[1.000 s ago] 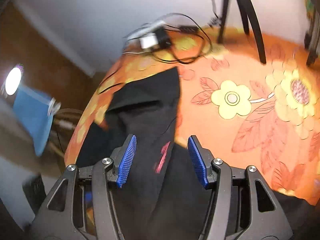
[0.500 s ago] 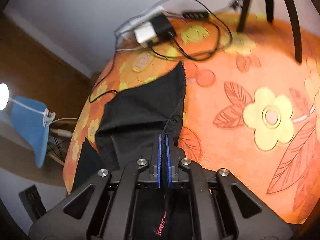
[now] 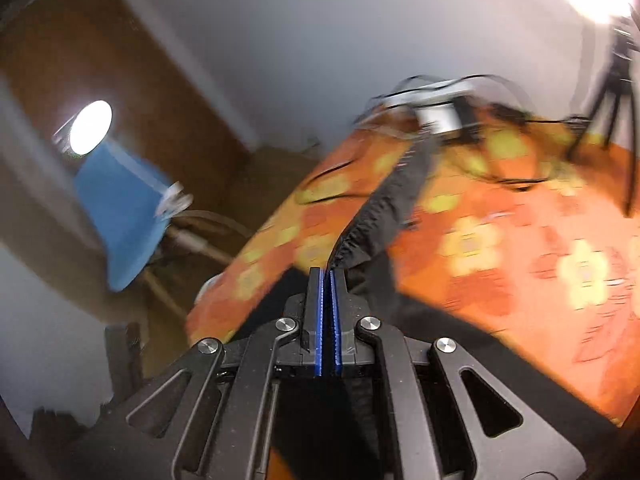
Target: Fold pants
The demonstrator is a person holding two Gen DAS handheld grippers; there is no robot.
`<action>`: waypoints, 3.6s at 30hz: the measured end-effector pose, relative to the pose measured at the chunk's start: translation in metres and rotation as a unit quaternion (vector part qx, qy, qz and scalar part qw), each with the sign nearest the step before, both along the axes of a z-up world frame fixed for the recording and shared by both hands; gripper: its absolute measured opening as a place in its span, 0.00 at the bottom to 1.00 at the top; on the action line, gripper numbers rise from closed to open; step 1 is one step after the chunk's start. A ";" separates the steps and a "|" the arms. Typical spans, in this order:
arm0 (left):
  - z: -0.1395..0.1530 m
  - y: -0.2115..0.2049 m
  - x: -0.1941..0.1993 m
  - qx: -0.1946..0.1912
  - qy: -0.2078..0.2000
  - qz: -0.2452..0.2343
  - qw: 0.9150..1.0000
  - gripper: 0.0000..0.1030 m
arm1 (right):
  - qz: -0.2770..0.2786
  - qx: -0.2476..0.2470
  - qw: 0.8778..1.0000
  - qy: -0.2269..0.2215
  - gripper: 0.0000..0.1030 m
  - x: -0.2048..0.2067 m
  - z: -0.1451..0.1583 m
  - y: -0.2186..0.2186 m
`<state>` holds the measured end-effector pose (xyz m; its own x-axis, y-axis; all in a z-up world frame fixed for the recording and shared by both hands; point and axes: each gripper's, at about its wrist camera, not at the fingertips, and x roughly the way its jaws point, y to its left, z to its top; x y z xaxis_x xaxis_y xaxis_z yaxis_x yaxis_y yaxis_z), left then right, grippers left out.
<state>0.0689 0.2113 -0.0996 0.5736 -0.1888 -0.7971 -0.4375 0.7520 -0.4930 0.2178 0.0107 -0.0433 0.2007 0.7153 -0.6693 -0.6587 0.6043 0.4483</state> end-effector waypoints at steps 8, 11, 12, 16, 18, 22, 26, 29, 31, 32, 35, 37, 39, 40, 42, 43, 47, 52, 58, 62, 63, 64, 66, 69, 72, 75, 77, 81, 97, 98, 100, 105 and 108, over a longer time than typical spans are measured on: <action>0.000 0.031 -0.007 -0.093 -0.046 0.055 0.993 0.48 | 0.093 -0.078 0.992 0.046 0.04 -0.063 -0.082 0.058; 0.002 0.020 0.000 -0.087 -0.050 0.036 0.994 0.48 | 0.118 -0.091 0.987 0.067 0.07 -0.074 -0.099 0.058; 0.004 0.016 0.002 -0.086 -0.051 0.027 0.995 0.49 | 0.122 -0.093 0.986 0.070 0.08 -0.077 -0.101 0.056; 0.011 -0.009 0.012 -0.058 -0.053 -0.013 0.997 0.53 | 0.115 -0.072 0.988 0.068 0.29 -0.090 -0.087 0.022; 0.012 -0.015 0.015 -0.051 -0.052 -0.028 0.997 0.56 | 0.108 -0.071 0.990 0.051 0.38 -0.097 -0.076 0.001; 0.014 -0.034 0.021 -0.015 -0.046 -0.058 0.997 0.58 | 0.076 -0.066 0.994 0.036 0.39 -0.109 -0.053 -0.061; 0.020 -0.075 0.029 0.074 -0.038 -0.122 0.989 0.58 | 0.016 -0.086 0.996 -0.002 0.39 -0.120 -0.032 -0.140; 0.020 -0.104 0.035 0.135 -0.031 -0.164 0.977 0.58 | -0.029 -0.102 0.994 -0.016 0.40 -0.129 -0.023 -0.194; 0.016 -0.116 0.040 0.163 -0.023 -0.175 0.971 0.58 | -0.062 -0.116 0.991 -0.020 0.41 -0.135 -0.022 -0.235; 0.013 -0.119 0.044 0.171 -0.019 -0.176 0.969 0.58 | -0.073 -0.124 0.989 -0.022 0.43 -0.138 -0.024 -0.249; 0.003 -0.126 0.052 0.182 -0.005 -0.176 0.967 0.58 | -0.112 -0.146 0.983 -0.022 0.44 -0.149 -0.029 -0.289; -0.003 -0.132 0.057 0.200 0.004 -0.174 0.964 0.58 | -0.151 -0.157 0.976 -0.024 0.44 -0.157 -0.033 -0.318; -0.007 -0.137 0.060 0.228 0.010 -0.175 0.958 0.58 | -0.195 -0.146 0.970 -0.018 0.47 -0.161 -0.035 -0.345; -0.008 -0.138 0.059 0.233 0.012 -0.174 0.957 0.58 | -0.232 -0.129 0.964 -0.003 0.49 -0.164 -0.036 -0.365; -0.012 -0.135 0.062 0.225 0.014 -0.164 0.960 0.58 | -0.279 -0.111 0.954 0.009 0.51 -0.164 -0.039 -0.393; -0.013 -0.132 0.063 0.215 0.013 -0.157 0.964 0.55 | -0.308 -0.100 0.946 0.016 0.53 -0.164 -0.041 -0.410; -0.016 -0.122 0.067 0.176 0.004 -0.130 0.976 0.33 | -0.360 -0.083 0.928 0.035 0.56 -0.157 -0.051 -0.442; -0.010 -0.117 0.065 0.151 -0.020 -0.109 0.982 0.17 | -0.376 -0.040 0.923 0.072 0.60 -0.141 -0.068 -0.465; 0.000 -0.097 0.054 0.115 -0.048 -0.071 0.990 0.12 | -0.369 -0.036 0.925 0.086 0.61 -0.129 -0.086 -0.463; -0.002 -0.065 0.038 0.075 -0.057 -0.011 0.995 0.12 | -0.359 -0.054 0.928 0.082 0.61 -0.126 -0.091 -0.454; -0.003 -0.060 0.035 0.075 -0.056 -0.002 0.996 0.12 | -0.358 -0.063 0.928 0.077 0.61 -0.126 -0.091 -0.451; -0.003 -0.057 0.033 0.079 -0.055 0.004 0.995 0.12 | -0.356 -0.070 0.929 0.074 0.61 -0.126 -0.091 -0.450; -0.003 -0.053 0.029 0.089 -0.052 0.007 0.995 0.12 | -0.354 -0.085 0.929 0.064 0.60 -0.126 -0.091 -0.445; 0.000 -0.055 0.027 0.078 -0.061 -0.008 0.995 0.12 | -0.355 -0.100 0.928 0.056 0.56 -0.126 -0.091 -0.441; 0.010 -0.072 0.028 0.099 -0.074 -0.040 0.991 0.37 | -0.356 -0.104 0.927 0.055 0.54 -0.126 -0.090 -0.440; 0.018 -0.103 0.035 0.146 -0.082 -0.097 0.981 0.46 | -0.358 -0.100 0.927 0.059 0.54 -0.126 -0.090 -0.441; 0.016 -0.125 0.043 0.180 -0.074 -0.133 0.972 0.53 | -0.359 -0.092 0.927 0.065 0.56 -0.125 -0.090 -0.444; 0.000 -0.155 0.062 0.249 -0.030 -0.175 0.952 0.53 | -0.357 -0.079 0.928 0.073 0.62 -0.124 -0.091 -0.445; 0.000 -0.096 0.057 0.195 -0.053 -0.069 0.977 0.06 | -0.347 -0.131 0.928 0.039 0.50 -0.126 -0.089 -0.432; 0.002 -0.091 0.055 0.190 -0.059 -0.059 0.978 0.06 | -0.347 -0.131 0.928 0.036 0.49 -0.127 -0.087 -0.433; 0.006 -0.077 0.046 0.170 -0.071 -0.042 0.982 0.06 | -0.345 -0.137 0.928 0.026 0.45 -0.129 -0.083 -0.432; 0.008 -0.053 0.029 0.130 -0.083 -0.005 0.988 0.06 | -0.342 -0.122 0.932 0.019 0.41 -0.135 -0.068 -0.433; 0.011 -0.048 0.026 0.132 -0.089 0.003 0.987 0.06 | -0.344 -0.091 0.934 0.029 0.40 -0.139 -0.058 -0.439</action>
<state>0.0945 0.1632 -0.0882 0.7102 0.0155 -0.7039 -0.3655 0.8626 -0.3498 0.0790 -0.4284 -0.1008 0.5308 0.3039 -0.7911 -0.0633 0.9451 0.3205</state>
